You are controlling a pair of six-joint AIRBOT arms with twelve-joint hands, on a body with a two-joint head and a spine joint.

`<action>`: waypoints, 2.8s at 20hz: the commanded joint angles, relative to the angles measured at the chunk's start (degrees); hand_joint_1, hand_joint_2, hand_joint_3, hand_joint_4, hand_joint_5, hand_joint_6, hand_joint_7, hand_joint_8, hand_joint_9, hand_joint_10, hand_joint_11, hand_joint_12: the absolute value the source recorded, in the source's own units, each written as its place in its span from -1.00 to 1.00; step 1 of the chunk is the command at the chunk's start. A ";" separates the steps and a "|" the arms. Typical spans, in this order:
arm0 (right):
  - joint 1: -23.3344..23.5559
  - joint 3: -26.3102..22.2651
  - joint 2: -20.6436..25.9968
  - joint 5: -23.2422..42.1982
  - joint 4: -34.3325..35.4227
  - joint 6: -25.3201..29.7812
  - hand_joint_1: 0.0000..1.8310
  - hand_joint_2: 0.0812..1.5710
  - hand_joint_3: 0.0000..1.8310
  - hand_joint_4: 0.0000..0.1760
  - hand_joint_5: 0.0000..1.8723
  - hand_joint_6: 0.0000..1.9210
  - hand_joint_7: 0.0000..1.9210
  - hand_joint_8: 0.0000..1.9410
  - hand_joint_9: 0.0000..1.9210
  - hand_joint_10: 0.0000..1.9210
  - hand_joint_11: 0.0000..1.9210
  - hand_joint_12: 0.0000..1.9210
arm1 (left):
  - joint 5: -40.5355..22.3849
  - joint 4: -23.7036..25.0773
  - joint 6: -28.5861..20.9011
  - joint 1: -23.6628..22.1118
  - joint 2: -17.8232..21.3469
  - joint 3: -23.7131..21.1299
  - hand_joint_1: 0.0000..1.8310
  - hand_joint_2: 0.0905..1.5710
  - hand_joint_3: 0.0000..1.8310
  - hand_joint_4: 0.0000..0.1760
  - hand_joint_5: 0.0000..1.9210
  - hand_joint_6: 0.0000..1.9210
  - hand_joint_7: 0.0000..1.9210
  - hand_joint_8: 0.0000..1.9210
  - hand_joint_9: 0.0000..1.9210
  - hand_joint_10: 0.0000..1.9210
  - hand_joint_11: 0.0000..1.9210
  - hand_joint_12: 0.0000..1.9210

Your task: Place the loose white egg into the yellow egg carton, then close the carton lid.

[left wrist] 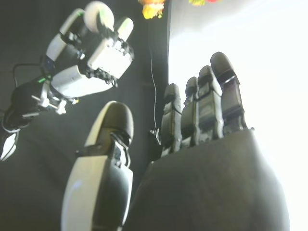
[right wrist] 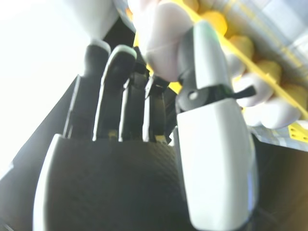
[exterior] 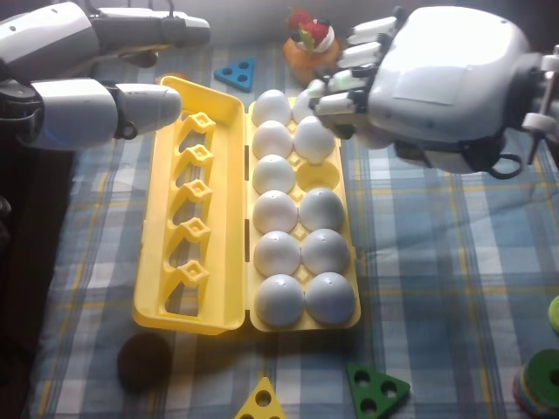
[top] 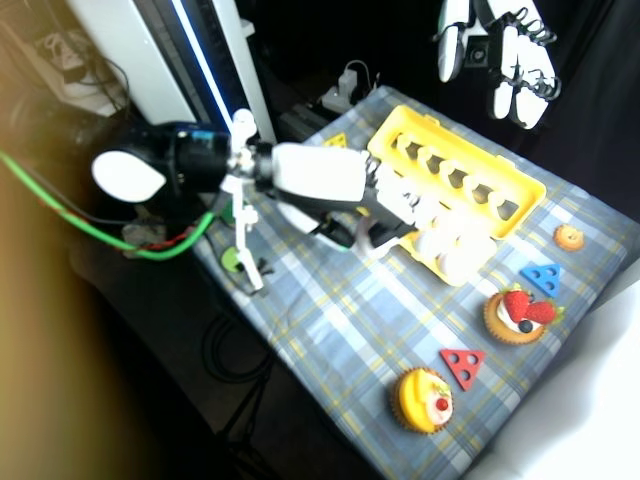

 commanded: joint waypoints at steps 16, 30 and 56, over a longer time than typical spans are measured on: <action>1.54 3.34 -6.04 6.10 0.08 0.22 0.21 0.66 -0.99 -1.00 -0.41 0.58 -0.30 0.62 -0.53 0.74 -0.61 1.00 | -6.52 -1.40 -0.06 -0.69 -0.96 0.78 -0.39 0.71 -1.00 -1.00 -0.67 -1.00 -0.74 -0.99 -0.77 -0.99 -1.00 -0.11; 1.54 -2.60 7.17 6.57 1.96 0.24 0.03 0.58 -0.95 -0.46 -1.00 -1.00 -1.00 -1.00 -1.00 -1.00 -1.00 -1.00 | -9.53 -4.49 -0.06 1.47 -0.31 0.01 -0.46 0.74 -0.99 -0.64 -0.77 -1.00 -0.83 -1.00 -0.81 -1.00 -1.00 -0.07; -6.38 -15.08 22.96 10.31 12.46 -13.87 -0.53 0.75 -0.99 -1.00 -1.00 -1.00 -1.00 -1.00 -1.00 -1.00 -1.00 -1.00 | -22.15 -14.93 -44.86 29.31 -8.26 10.45 -0.85 0.58 -1.00 -1.00 -1.00 -1.00 -1.00 -1.00 -0.73 -0.95 -1.00 0.62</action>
